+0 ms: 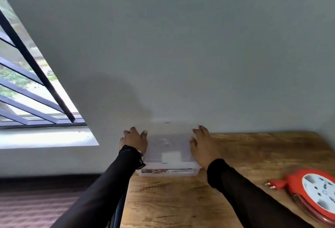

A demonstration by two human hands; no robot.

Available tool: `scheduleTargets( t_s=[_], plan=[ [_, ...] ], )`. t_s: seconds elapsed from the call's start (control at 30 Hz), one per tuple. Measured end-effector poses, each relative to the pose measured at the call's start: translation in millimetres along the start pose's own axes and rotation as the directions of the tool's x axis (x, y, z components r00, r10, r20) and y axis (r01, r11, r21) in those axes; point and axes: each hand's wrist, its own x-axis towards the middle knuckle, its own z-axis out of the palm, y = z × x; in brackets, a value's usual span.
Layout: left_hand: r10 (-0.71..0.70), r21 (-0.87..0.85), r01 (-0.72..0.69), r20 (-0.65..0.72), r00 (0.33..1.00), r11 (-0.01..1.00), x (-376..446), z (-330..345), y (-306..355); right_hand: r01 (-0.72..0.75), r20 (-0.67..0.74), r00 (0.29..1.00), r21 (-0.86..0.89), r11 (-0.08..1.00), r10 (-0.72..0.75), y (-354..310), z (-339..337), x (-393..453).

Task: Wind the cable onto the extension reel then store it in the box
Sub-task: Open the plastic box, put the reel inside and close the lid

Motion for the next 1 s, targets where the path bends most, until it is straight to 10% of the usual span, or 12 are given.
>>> scheduleTargets(
  t_s=[0.4, 0.63, 0.8, 0.9, 1.0],
  plan=[
    [0.269, -0.254, -0.290, -0.115, 0.956, 0.923, -135, 42, -4, -0.202, -0.271, 0.920, 0.297, 0.933, 0.285, 75, -53, -161],
    [0.176, -0.237, -0.162, 0.036, 0.984, 0.958, -134, 40, -8, -0.321, -0.294, 0.863, 0.308, 0.896, 0.411, 81, -54, -163],
    [0.072, -0.573, 0.044, 0.179, 0.981, 0.818, -137, 51, -19, -0.471, -0.072, 0.804, 0.529, 0.706, 0.590, 91, -65, -159],
    [-0.027, -0.750, 0.282, 0.334, 0.942, 0.598, -141, 57, -17, -0.513, -0.108, 0.823, 0.283, 0.810, 0.558, 87, -74, -154],
    [-0.092, -0.751, 0.397, 0.415, 0.905, 0.527, -141, 61, -18, -0.260, -0.349, 0.911, -0.066, 0.963, 0.222, 65, -75, -140]
  ],
)
